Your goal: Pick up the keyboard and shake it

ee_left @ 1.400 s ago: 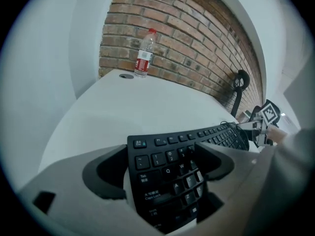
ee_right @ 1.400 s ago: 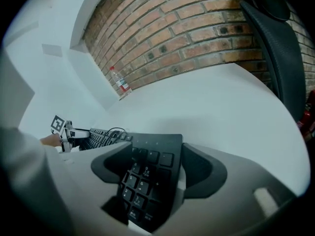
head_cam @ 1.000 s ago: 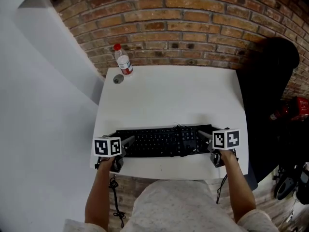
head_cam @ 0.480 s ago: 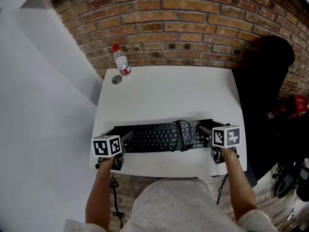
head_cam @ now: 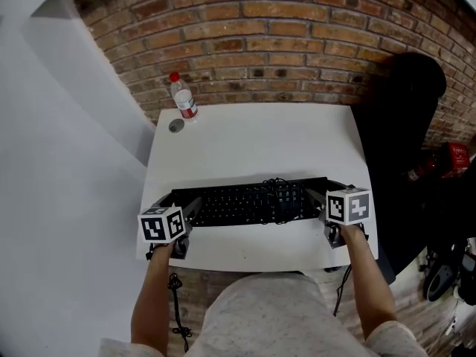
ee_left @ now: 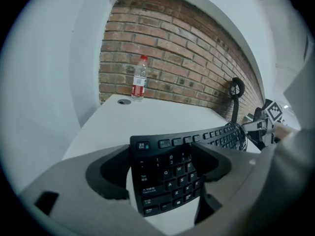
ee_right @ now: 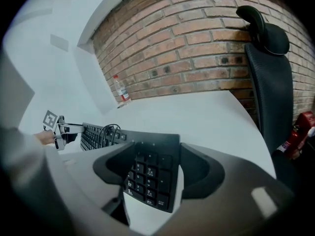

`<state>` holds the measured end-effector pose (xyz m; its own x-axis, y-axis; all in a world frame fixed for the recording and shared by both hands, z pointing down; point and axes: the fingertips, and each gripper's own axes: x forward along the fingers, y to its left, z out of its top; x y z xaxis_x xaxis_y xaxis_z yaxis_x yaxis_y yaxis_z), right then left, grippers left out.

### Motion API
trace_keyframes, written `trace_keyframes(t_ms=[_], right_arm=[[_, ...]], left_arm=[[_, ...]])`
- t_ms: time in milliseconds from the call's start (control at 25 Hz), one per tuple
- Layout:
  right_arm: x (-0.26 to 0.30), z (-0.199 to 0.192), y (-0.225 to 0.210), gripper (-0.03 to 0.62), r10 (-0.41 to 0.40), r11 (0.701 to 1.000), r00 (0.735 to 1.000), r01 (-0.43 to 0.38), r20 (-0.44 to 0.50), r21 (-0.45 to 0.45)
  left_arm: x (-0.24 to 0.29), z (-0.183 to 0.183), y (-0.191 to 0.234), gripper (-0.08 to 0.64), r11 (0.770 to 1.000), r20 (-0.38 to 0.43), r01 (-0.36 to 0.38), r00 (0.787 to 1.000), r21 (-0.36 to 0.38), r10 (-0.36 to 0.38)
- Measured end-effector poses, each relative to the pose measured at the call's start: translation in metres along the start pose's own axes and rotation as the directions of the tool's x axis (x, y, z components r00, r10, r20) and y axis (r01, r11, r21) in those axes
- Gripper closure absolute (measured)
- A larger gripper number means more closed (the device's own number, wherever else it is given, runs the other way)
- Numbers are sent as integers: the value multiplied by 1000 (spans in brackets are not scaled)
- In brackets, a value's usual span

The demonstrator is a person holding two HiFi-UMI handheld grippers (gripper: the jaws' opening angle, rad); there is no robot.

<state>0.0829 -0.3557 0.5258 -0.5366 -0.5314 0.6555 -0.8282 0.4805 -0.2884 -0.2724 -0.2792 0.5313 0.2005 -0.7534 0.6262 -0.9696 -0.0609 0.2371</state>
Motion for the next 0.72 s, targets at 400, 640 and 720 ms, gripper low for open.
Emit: trace_keyframes(t_ms=[400, 640, 720], right_arm=[[-12, 15, 2, 319, -21, 998, 999, 24, 45, -50], [-19, 22, 4, 326, -43, 996, 995, 50, 89, -79], [-21, 23, 5, 328, -54, 994, 992, 65, 116, -93]], left_arm=[[-5, 22, -3, 184, 999, 61, -18, 998, 49, 15], [-8, 31, -5, 187, 997, 95, -20, 995, 74, 13], [-10, 34, -4, 189, 996, 114, -26, 993, 84, 16]])
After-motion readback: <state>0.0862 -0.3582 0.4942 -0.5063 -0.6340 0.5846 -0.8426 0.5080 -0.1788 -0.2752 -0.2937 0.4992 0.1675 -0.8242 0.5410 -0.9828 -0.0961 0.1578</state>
